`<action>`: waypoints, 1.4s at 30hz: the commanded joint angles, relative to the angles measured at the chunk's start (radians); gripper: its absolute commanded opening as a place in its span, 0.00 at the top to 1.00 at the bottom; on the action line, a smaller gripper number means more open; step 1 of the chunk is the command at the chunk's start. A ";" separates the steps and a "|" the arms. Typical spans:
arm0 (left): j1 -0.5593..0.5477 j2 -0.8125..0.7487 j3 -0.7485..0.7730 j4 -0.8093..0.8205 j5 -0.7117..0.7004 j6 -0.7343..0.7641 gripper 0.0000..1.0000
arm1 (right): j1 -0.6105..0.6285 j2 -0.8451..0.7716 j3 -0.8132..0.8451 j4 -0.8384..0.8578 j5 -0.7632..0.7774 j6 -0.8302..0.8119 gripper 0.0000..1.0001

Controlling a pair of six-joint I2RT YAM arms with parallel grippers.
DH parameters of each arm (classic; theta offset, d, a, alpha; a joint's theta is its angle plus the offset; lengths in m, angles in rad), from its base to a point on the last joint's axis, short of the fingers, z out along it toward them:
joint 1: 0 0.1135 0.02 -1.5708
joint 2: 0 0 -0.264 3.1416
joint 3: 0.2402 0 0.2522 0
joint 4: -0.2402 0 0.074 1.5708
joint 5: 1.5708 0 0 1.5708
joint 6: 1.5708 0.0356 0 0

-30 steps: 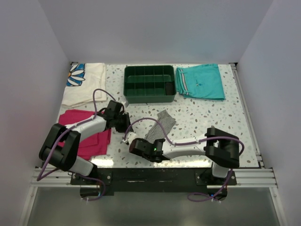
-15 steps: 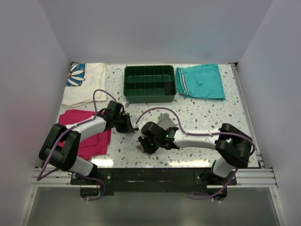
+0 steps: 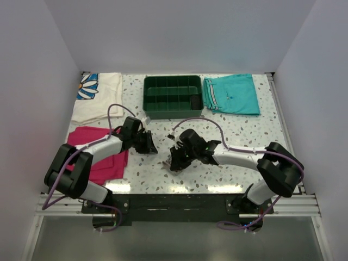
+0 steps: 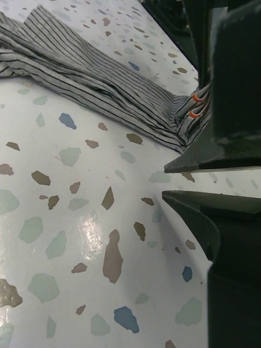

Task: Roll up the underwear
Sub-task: Roll the underwear to the center of the board.

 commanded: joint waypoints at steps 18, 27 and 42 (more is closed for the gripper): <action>-0.026 -0.144 -0.096 0.215 0.178 0.011 0.55 | -0.117 0.053 -0.040 0.033 0.022 -0.027 0.81; -0.086 -0.167 -0.170 0.318 0.198 -0.007 0.44 | -0.129 0.103 -0.005 0.010 0.042 -0.055 0.81; -0.099 -0.048 -0.276 0.620 0.228 0.031 0.35 | -0.160 0.115 0.001 -0.006 0.030 -0.095 0.80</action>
